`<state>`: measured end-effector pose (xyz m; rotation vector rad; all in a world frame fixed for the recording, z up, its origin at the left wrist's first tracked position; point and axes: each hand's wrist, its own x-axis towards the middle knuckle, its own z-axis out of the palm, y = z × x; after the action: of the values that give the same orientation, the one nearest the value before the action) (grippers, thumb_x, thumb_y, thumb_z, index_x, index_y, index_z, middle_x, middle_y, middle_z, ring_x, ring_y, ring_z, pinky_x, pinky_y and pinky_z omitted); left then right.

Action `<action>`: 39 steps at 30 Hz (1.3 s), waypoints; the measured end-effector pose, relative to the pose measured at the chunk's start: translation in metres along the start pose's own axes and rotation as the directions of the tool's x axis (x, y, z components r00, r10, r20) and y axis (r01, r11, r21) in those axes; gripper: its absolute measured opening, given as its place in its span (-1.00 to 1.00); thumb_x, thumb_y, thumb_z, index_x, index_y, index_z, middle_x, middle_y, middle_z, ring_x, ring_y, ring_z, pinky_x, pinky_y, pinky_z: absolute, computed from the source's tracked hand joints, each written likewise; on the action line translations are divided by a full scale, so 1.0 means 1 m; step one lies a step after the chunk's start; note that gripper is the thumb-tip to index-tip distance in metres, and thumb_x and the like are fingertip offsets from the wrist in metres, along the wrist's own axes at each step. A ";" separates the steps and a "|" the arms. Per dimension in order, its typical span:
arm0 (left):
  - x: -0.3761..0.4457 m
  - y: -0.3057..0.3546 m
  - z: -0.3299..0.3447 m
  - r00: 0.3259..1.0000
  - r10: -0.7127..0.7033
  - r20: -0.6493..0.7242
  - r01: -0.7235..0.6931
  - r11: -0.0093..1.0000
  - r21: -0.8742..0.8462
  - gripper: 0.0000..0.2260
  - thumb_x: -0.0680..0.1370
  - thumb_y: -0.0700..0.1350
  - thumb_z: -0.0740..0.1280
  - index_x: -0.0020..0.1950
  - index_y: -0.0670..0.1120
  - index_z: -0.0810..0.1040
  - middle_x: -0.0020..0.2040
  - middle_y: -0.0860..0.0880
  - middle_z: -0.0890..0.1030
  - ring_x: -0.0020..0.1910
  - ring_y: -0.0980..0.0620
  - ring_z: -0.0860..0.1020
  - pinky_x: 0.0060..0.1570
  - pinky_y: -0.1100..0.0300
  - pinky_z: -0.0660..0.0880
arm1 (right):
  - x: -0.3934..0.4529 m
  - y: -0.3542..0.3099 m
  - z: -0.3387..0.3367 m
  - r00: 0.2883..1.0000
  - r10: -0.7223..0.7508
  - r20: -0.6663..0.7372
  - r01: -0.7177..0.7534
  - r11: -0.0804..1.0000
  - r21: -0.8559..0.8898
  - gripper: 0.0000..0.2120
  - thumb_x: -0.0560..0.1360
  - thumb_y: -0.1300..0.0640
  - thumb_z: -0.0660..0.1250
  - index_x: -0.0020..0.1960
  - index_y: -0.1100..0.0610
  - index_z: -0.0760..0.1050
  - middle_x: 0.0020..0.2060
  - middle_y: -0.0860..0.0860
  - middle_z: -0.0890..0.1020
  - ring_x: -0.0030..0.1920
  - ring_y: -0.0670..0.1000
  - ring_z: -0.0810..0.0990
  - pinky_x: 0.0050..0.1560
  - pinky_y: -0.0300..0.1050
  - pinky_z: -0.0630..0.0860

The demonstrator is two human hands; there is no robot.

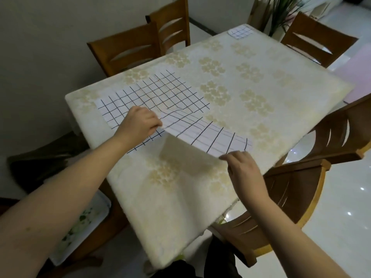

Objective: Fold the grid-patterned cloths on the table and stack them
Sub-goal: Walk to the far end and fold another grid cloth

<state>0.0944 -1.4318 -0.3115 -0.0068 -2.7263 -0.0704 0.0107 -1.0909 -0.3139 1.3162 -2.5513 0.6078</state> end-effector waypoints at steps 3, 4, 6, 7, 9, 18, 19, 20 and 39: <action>-0.041 0.007 0.021 0.996 -0.076 0.041 0.076 0.997 0.000 -0.85 0.36 -0.24 0.55 -0.14 -0.05 0.70 -0.18 0.01 0.66 -0.16 -0.10 0.61 -0.05 0.01 0.43 | -0.026 -0.004 0.028 0.992 0.018 0.123 -0.023 0.999 0.033 -0.57 0.26 0.51 0.42 0.07 0.20 0.64 -0.07 0.10 0.66 -0.08 0.15 0.59 -0.10 0.01 0.55; -0.053 0.011 0.029 0.991 -0.120 0.051 0.121 0.993 -0.014 -0.84 0.35 -0.25 0.55 -0.15 -0.04 0.69 -0.18 0.01 0.66 -0.16 -0.10 0.60 -0.07 0.02 0.42 | -0.034 -0.005 0.037 0.986 0.025 0.163 -0.031 0.999 0.035 -0.55 0.24 0.51 0.44 0.06 0.19 0.64 -0.07 0.09 0.66 -0.08 0.15 0.60 -0.11 -0.01 0.55; -0.076 0.021 0.043 0.958 -0.276 0.082 0.281 0.958 -0.062 -0.82 0.34 -0.28 0.55 -0.15 -0.04 0.69 -0.12 -0.01 0.64 -0.11 -0.12 0.58 -0.07 0.01 0.43 | -0.048 -0.007 0.054 0.965 0.040 0.259 -0.050 0.998 0.034 -0.55 0.22 0.51 0.46 0.05 0.17 0.64 -0.07 0.07 0.67 -0.09 0.13 0.60 -0.14 -0.05 0.55; -0.087 0.028 0.049 0.918 -0.382 0.108 0.392 0.915 -0.095 -0.83 0.35 -0.28 0.53 -0.15 -0.04 0.69 -0.04 -0.04 0.63 -0.03 -0.13 0.55 -0.04 -0.03 0.46 | -0.055 -0.008 0.062 0.945 0.044 0.324 -0.058 0.998 0.034 -0.55 0.23 0.49 0.47 0.05 0.16 0.64 -0.07 0.06 0.67 -0.08 0.13 0.61 -0.13 -0.06 0.55; -0.106 0.040 0.060 0.806 -0.558 0.196 0.588 0.792 -0.164 -0.86 0.40 -0.28 0.48 -0.16 -0.04 0.70 0.21 -0.09 0.53 0.21 -0.17 0.45 0.11 -0.11 0.47 | -0.066 -0.009 0.078 0.891 0.048 0.452 -0.074 0.996 0.040 -0.53 0.21 0.44 0.48 0.07 0.14 0.64 -0.02 0.06 0.66 -0.03 0.14 0.61 -0.06 -0.05 0.55; -0.137 0.057 0.086 0.459 -0.737 0.495 0.865 0.244 -0.439 -0.70 0.50 -0.32 0.34 -0.02 0.10 0.61 0.27 0.00 0.44 -0.08 0.02 0.55 -0.15 0.37 0.41 | -0.061 -0.023 0.109 0.801 0.088 0.593 -0.087 0.996 -0.031 -0.50 0.53 -0.02 0.29 0.43 0.10 0.38 0.41 0.11 0.43 0.42 0.16 0.38 0.35 0.08 0.35; -0.139 0.057 0.087 0.420 -0.751 0.509 0.868 0.169 -0.466 -0.71 0.53 -0.28 0.32 0.03 0.13 0.58 0.15 0.00 0.49 -0.15 0.01 0.53 -0.23 0.34 0.41 | -0.055 -0.026 0.111 0.792 0.084 0.604 -0.081 0.996 -0.032 -0.48 0.57 -0.05 0.23 0.48 0.08 0.29 0.47 0.09 0.35 0.48 0.13 0.29 0.41 0.06 0.26; -0.140 0.057 0.088 0.361 -0.771 0.525 0.866 0.069 -0.495 -0.73 0.56 -0.23 0.30 0.09 0.14 0.56 0.03 -0.01 0.51 -0.18 0.00 0.50 -0.25 0.29 0.42 | -0.048 -0.029 0.113 0.786 0.076 0.614 -0.073 0.997 -0.031 -0.47 0.60 -0.07 0.17 0.52 0.07 0.21 0.52 0.08 0.26 0.52 0.11 0.20 0.45 0.04 0.18; -0.117 0.062 0.063 0.093 -0.788 0.608 0.450 -0.512 -0.732 -0.79 0.56 -0.25 0.38 0.19 -0.12 0.59 0.03 -0.04 0.66 -0.08 0.11 0.65 -0.10 0.29 0.59 | -0.029 -0.043 0.160 0.716 0.167 0.678 -0.200 0.979 -0.031 -0.38 0.66 -0.15 -0.05 0.60 0.09 -0.14 0.60 0.02 -0.08 0.58 0.01 -0.15 0.53 0.02 -0.22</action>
<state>0.1765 -1.3661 -0.4134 1.4573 -1.1533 -1.9445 0.0636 -1.1640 -0.4561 1.5229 -3.3051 0.2186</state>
